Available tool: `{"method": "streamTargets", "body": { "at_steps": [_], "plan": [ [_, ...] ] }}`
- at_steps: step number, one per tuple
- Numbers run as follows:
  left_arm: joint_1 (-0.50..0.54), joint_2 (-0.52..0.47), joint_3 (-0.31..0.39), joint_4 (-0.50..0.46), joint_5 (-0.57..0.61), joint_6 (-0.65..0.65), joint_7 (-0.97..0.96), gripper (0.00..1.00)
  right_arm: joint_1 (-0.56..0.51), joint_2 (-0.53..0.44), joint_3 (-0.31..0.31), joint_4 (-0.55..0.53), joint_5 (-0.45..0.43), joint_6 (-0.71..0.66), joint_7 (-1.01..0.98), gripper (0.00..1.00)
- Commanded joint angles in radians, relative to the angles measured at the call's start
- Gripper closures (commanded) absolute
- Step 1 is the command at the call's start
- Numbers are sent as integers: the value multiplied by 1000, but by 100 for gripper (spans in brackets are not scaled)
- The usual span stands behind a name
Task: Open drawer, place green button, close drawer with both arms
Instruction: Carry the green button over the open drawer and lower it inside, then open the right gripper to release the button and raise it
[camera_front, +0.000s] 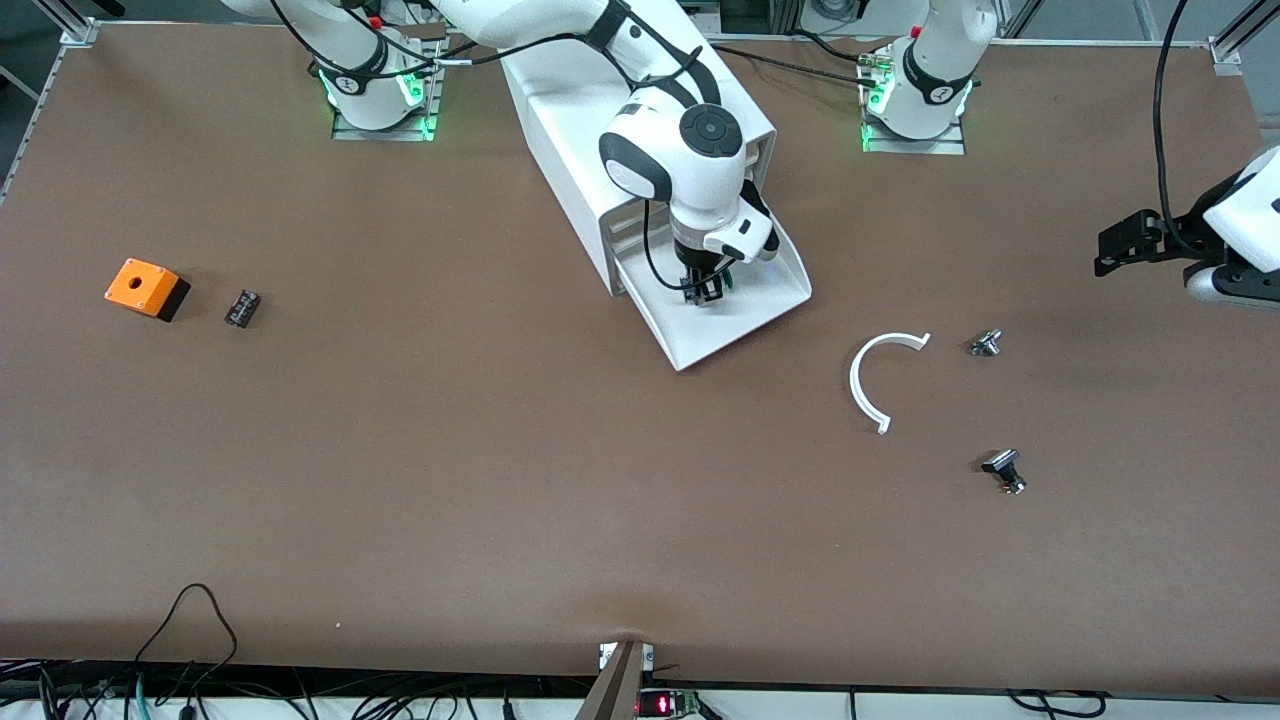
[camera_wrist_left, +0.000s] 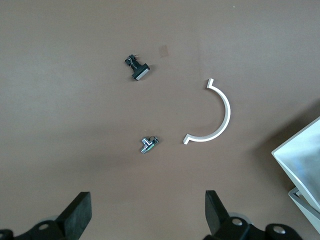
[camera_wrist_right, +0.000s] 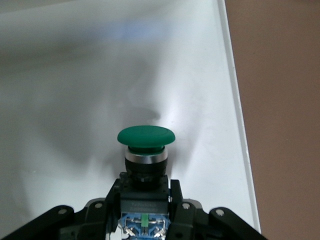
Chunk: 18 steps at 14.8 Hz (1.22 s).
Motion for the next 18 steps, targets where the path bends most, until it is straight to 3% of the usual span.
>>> {"method": "streamTargets", "body": {
  "at_steps": [1, 2, 4, 5, 6, 10, 13, 18],
  "plan": [
    [4, 7, 1, 20, -14, -1, 8, 0, 22, 29, -13, 28, -12, 4, 17, 56],
    [4, 7, 1, 20, -14, -1, 8, 0, 22, 28, -13, 28, -12, 4, 19, 39],
    [4, 7, 1, 21, -14, -1, 8, 0, 22, 26, -13, 29, -12, 4, 63, 24],
    [4, 7, 1, 21, -16, -1, 8, 0, 24, 25, -15, 29, -10, 8, 75, 9],
    [4, 7, 1, 21, -17, -3, 7, 0, 25, 23, -18, 29, -10, 19, 79, 0],
    [2, 9, 0, 26, -20, -3, 2, 0, 27, 3, -48, 41, 11, 16, 74, 0],
    [2, 9, -2, 40, -27, -7, 5, 0, 25, -15, -88, 45, 124, 24, 74, 0],
    [-4, 20, -3, 32, -54, -3, 10, 0, -25, -87, -93, 43, 184, -28, 72, 0]
  ]
}}
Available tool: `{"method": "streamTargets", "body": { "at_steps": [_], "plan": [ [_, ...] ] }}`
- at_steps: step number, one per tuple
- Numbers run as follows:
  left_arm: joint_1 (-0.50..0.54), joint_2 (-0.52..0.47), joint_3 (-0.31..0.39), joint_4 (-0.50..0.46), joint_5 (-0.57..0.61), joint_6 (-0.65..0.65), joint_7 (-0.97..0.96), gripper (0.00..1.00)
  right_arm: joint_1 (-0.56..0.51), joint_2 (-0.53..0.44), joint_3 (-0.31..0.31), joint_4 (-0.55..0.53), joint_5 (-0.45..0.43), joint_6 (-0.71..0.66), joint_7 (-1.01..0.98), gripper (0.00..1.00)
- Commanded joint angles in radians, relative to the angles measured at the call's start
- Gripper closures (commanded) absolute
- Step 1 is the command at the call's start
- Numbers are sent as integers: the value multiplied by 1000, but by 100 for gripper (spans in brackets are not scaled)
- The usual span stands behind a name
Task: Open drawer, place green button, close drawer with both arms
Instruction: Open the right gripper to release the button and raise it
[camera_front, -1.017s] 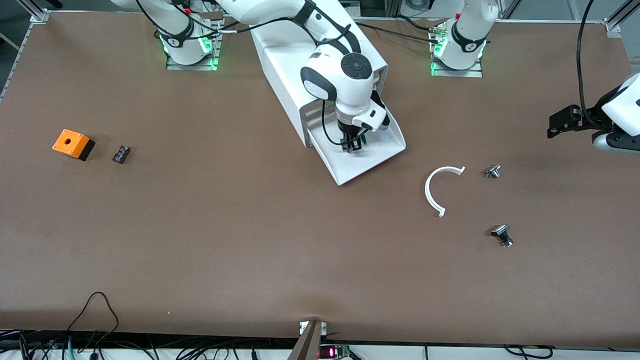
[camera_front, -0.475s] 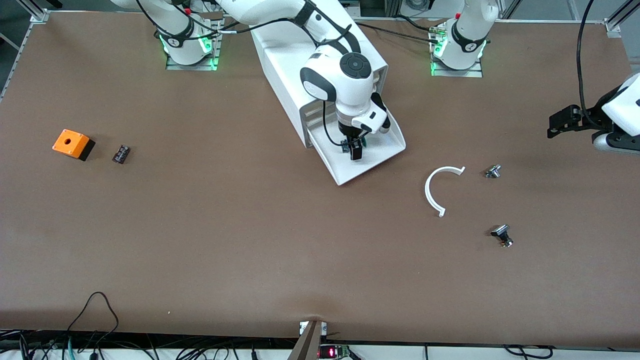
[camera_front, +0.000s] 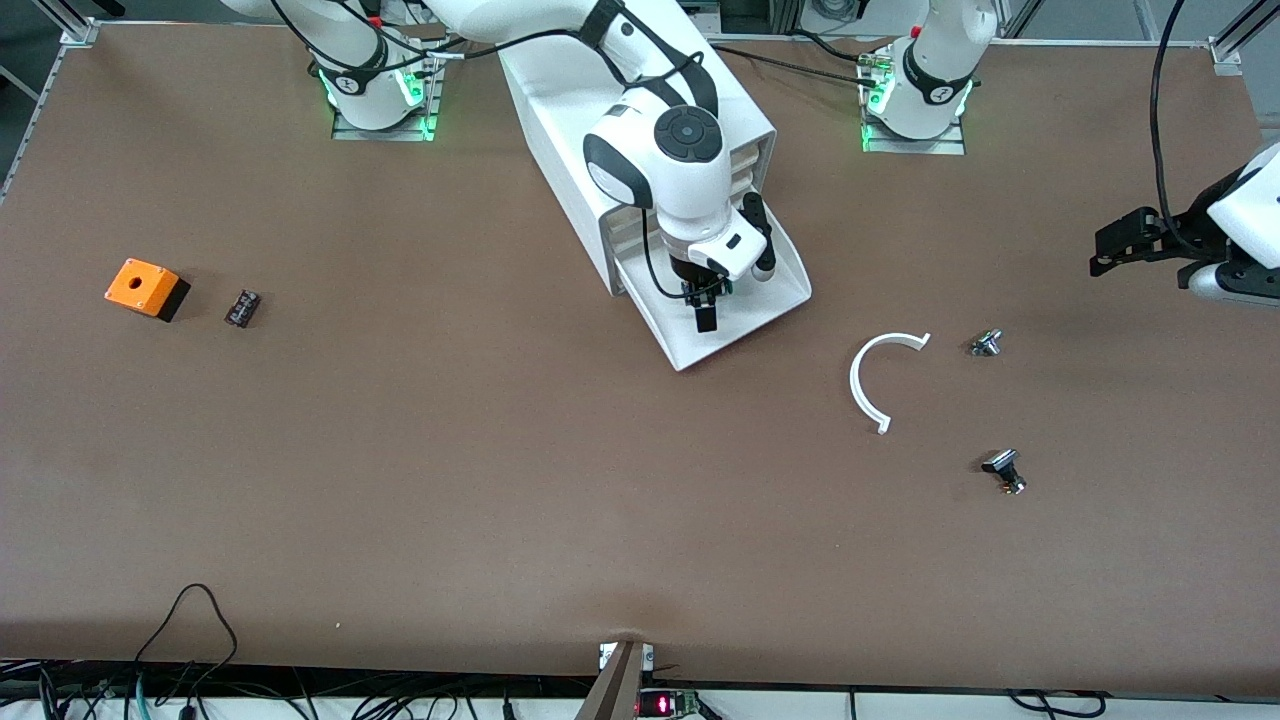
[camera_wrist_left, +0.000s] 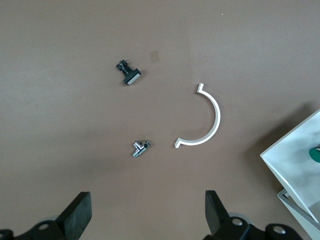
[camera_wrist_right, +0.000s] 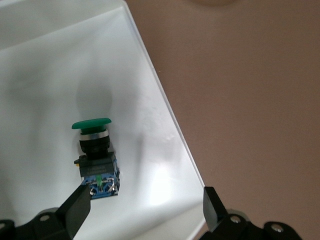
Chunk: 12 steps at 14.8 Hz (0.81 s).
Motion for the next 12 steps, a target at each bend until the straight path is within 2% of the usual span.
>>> {"method": "streamTargets", "body": {
  "at_steps": [1, 3, 6, 8, 12],
  "plan": [
    [-5, 18, -1, 18, -14, 1, 9, 0, -37, -58, 2, -10, 58, -43, 8, 0],
    [-6, 34, -1, 17, -14, 10, 9, 0, -62, -86, 2, -10, 61, -50, 9, 0],
    [-5, 38, 1, 3, -16, 4, 9, 0, -117, -138, 0, -13, 130, -52, 12, 0],
    [0, 48, 4, -8, -16, 0, 22, 0, -154, -165, 0, -19, 131, -52, 22, 0],
    [-9, 69, 0, -20, -17, -54, 3, 0, -191, -196, -1, -27, 128, -52, 205, 0]
  ]
}}
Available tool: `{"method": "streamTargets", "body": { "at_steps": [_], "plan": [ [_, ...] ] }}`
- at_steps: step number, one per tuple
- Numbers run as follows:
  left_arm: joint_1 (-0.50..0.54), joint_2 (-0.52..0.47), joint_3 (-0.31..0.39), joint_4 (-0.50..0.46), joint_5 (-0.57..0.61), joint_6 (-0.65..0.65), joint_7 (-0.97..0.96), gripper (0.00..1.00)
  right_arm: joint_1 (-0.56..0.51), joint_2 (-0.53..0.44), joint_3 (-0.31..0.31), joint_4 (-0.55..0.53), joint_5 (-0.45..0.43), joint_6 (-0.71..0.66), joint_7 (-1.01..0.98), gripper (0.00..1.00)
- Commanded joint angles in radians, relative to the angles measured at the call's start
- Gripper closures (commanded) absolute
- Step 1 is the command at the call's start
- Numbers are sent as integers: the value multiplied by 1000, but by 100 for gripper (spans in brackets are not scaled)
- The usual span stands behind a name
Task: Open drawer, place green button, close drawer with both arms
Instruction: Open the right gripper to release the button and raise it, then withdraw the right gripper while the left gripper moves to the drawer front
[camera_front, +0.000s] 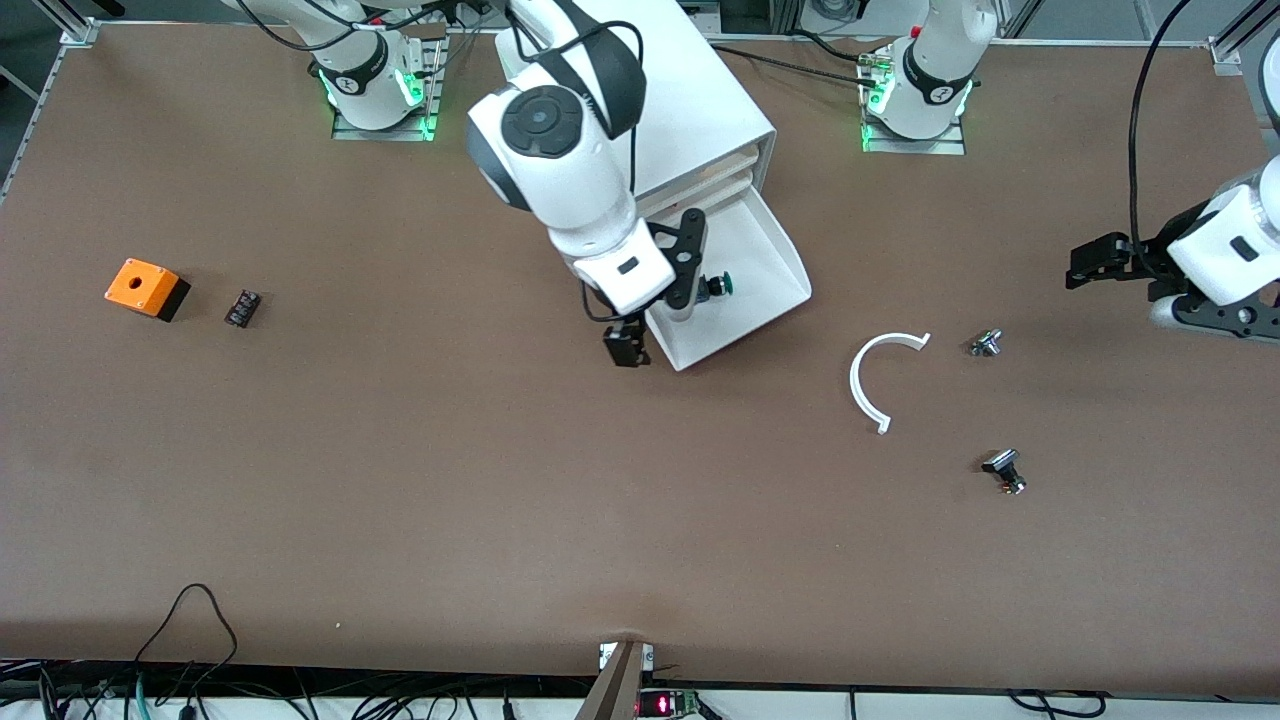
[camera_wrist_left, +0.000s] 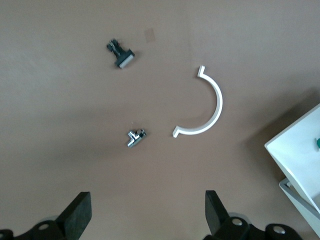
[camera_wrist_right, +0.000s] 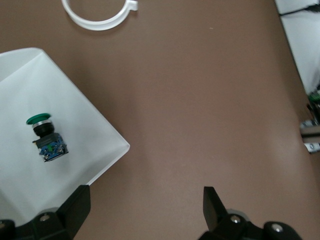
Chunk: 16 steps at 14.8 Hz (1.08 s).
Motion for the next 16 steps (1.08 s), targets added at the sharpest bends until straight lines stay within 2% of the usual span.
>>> {"method": "streamTargets", "body": {
  "at_steps": [1, 6, 9, 12, 16],
  "plan": [
    [-10, 15, -10, 0, -17, -4, -12, 0, -25, -38, 8, -35, 17, -8, 158, 0],
    [-49, 55, -59, -24, -54, 105, -210, 0, -106, -68, 8, -107, 9, -8, 491, 0],
    [-81, 90, -114, -56, -58, 186, -418, 0, -172, -105, 8, -176, 3, -14, 637, 0],
    [-139, 141, -119, -64, -60, 234, -584, 0, -246, -124, 5, -210, 0, -95, 737, 0],
    [-193, 181, -131, -185, -60, 444, -734, 0, -286, -151, 5, -211, -95, -240, 913, 0]
  ]
}}
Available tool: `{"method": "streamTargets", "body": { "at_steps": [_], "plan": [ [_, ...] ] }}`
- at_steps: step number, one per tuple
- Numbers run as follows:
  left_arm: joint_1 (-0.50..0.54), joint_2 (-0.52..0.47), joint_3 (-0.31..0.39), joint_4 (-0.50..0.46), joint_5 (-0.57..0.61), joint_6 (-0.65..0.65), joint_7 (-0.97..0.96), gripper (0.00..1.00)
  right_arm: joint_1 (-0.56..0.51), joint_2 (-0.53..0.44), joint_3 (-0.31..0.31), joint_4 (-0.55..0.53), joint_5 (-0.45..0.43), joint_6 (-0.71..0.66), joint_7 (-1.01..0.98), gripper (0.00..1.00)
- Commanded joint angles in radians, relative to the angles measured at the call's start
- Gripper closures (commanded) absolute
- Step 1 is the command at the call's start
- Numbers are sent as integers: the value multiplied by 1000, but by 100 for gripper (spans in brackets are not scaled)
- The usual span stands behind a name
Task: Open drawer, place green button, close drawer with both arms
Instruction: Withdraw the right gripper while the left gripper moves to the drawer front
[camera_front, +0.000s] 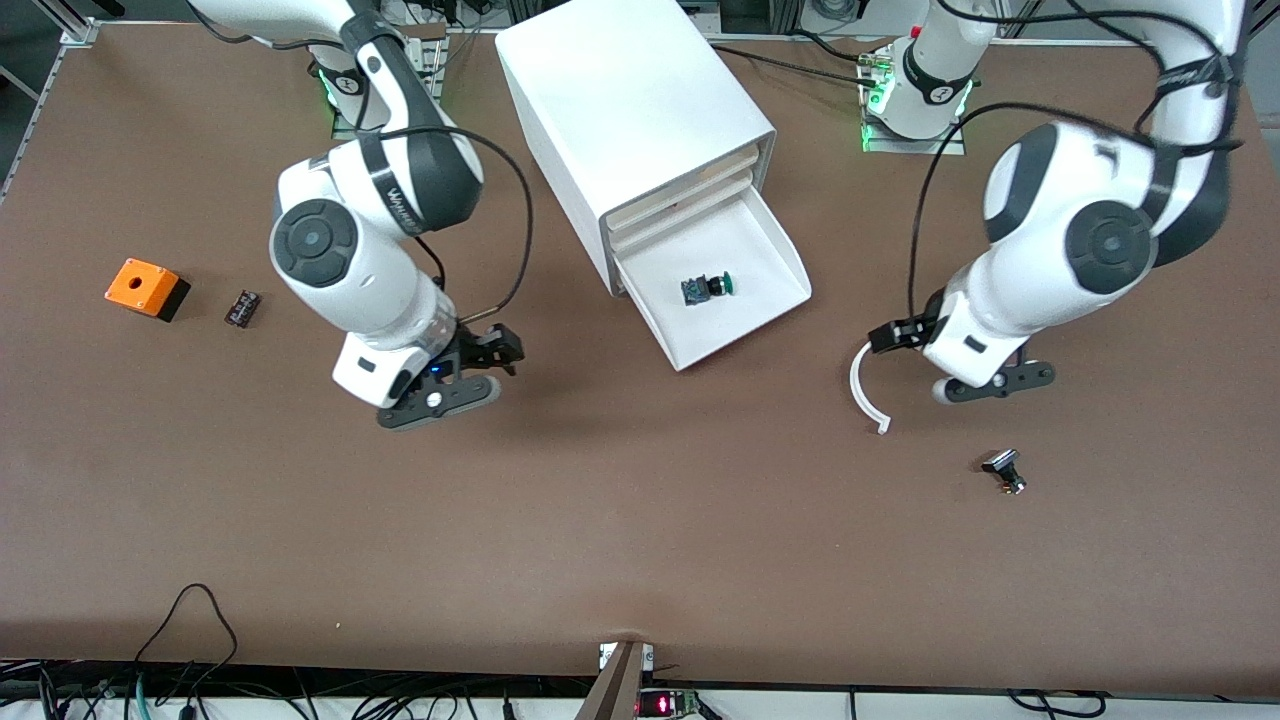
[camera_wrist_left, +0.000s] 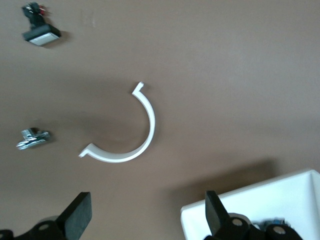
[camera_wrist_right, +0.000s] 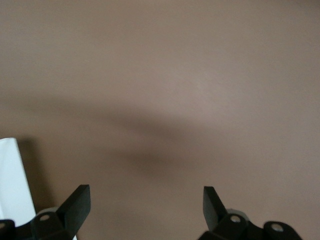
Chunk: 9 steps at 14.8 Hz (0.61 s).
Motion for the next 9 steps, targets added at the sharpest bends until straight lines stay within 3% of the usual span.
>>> {"method": "streamTargets", "body": {
  "at_steps": [1, 6, 9],
  "plan": [
    [-30, 17, -11, -88, -18, 138, -115, 0, -35, -66, 16, -42, -82, -92, 136, 0],
    [-105, 79, -36, -247, -15, 442, -275, 0, -222, -164, 21, -68, -96, -143, 96, 0],
    [-153, 106, -42, -284, -14, 499, -320, 0, -309, -205, 24, -69, -96, -166, 23, 0]
  ]
}}
